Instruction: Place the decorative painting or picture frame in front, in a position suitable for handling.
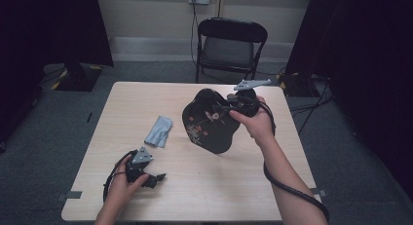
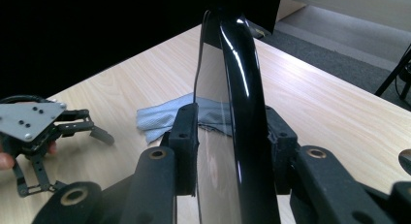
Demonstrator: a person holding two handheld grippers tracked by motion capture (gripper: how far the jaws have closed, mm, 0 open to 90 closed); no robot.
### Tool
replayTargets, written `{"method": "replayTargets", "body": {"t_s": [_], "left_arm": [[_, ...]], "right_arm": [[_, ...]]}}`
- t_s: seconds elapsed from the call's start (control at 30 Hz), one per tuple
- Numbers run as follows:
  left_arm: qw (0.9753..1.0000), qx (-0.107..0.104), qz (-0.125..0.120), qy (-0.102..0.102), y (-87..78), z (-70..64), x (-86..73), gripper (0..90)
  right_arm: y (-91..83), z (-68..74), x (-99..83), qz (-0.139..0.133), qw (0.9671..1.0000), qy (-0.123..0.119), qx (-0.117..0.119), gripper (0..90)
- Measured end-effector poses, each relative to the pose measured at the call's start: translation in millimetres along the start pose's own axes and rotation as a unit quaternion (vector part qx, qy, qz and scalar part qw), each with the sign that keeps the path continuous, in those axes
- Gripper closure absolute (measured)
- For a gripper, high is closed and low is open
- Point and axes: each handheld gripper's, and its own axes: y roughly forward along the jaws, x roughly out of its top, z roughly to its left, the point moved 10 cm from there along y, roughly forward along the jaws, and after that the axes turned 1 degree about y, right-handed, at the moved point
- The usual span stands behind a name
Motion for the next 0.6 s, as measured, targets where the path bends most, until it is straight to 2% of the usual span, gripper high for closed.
{"method": "replayTargets", "body": {"t_s": [0.23,0.33,0.43,0.47,0.6], "left_arm": [[1.0,0.0,0.0,0.0,-0.1,0.1,0.0,8.0],[1.0,0.0,0.0,0.0,-0.2,-0.1,-0.1,7.9],[1.0,0.0,0.0,0.0,-0.2,-0.1,-0.2,7.9],[1.0,0.0,0.0,0.0,-0.2,-0.1,-0.2,7.9],[1.0,0.0,0.0,0.0,-0.2,-0.1,-0.2,7.9]], "right_arm": [[10.3,1.5,7.0,0.0,0.9999,0.011,0.005,66.1],[12.3,1.4,6.4,0.007,1.0,0.003,0.0,76.0],[10.5,1.6,5.5,0.01,0.9999,0.005,0.004,80.7],[9.9,2.0,5.1,0.009,0.9998,0.014,0.007,80.9],[6.8,2.4,3.8,0.006,0.9998,0.017,0.004,81.3]]}}
